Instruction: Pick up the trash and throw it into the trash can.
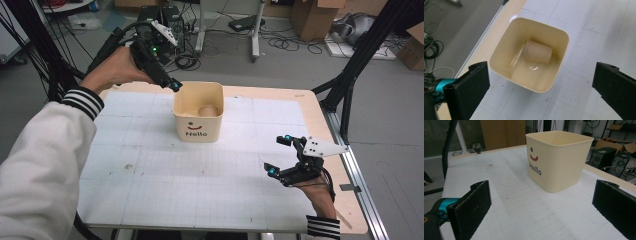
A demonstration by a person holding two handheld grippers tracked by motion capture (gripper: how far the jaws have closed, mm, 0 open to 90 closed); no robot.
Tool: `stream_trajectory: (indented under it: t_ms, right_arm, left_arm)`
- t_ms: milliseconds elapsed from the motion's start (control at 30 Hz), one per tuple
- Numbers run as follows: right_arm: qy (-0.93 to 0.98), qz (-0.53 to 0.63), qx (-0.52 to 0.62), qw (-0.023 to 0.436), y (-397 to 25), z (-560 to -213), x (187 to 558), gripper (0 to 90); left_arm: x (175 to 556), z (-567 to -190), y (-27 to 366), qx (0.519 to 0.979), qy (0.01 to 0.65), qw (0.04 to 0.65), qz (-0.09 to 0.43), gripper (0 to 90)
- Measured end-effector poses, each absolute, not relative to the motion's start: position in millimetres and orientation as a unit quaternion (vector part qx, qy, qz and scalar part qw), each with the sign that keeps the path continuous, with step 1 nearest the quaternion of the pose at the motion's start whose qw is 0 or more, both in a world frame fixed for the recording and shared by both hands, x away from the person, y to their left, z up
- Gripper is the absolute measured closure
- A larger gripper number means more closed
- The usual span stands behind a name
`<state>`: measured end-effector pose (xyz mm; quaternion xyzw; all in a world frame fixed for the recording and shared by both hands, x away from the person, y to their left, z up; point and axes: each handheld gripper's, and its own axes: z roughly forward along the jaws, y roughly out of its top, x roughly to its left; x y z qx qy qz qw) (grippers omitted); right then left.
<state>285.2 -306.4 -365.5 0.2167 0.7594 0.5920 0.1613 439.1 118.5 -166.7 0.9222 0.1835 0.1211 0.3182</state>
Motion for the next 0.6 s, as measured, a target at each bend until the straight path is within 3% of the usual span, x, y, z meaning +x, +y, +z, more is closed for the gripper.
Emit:
stream_trajectory:
  t_ms: [600]
  right_arm:
    - [0.760,0.590,0.218,0.163,-306,-367,286,0.9]
  left_arm:
    - [392,-186,172,0.882,0.197,0.400,0.151,1.7]
